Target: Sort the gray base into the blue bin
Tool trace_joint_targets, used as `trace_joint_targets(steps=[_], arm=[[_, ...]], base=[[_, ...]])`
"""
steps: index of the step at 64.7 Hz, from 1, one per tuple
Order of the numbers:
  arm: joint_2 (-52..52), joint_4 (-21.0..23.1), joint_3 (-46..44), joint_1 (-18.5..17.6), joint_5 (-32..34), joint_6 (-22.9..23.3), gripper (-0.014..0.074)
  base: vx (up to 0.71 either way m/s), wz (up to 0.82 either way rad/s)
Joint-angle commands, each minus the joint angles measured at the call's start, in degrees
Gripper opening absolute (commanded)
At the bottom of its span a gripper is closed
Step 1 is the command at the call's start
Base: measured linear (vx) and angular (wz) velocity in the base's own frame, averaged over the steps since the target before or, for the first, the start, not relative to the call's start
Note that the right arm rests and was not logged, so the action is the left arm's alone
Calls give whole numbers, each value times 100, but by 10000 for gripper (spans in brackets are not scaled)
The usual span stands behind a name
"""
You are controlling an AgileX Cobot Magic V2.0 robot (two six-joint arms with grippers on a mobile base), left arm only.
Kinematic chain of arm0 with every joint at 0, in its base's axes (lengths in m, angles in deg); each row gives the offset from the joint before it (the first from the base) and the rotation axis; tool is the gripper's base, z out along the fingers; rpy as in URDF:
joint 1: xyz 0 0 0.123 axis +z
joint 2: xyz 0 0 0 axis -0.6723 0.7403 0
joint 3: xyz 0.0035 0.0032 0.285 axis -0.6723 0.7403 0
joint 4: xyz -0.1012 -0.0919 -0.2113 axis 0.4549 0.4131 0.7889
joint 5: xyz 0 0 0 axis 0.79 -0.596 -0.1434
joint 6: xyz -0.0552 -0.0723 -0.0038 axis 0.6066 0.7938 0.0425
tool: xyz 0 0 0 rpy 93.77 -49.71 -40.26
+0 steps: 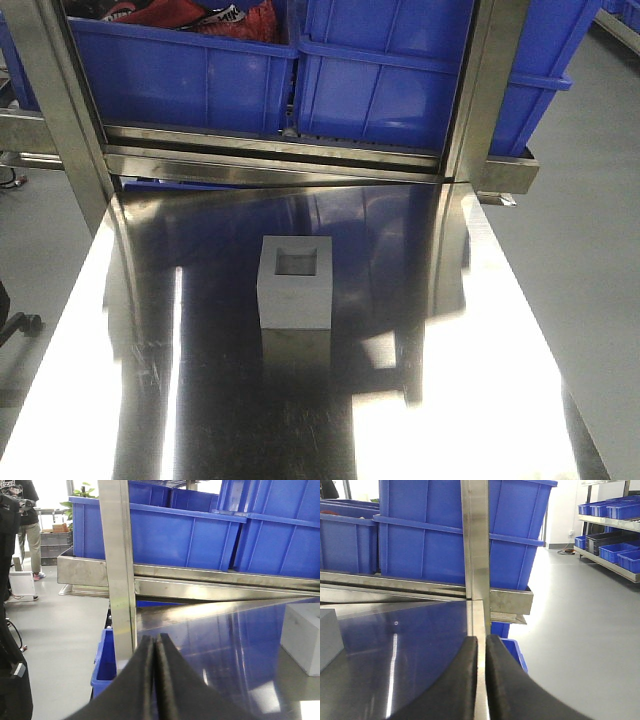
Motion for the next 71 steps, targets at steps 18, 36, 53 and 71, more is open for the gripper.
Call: trace_joint_targets(steps=[18, 36, 53, 71], arm=[[-64, 60, 76, -13, 456, 41, -5], [-64, 60, 76, -13, 456, 41, -5], [-64, 60, 76, -13, 456, 41, -5], [-64, 60, 76, -12, 512, 41, -5]], base=[[0, 0], [0, 0], [0, 0], [0, 0]])
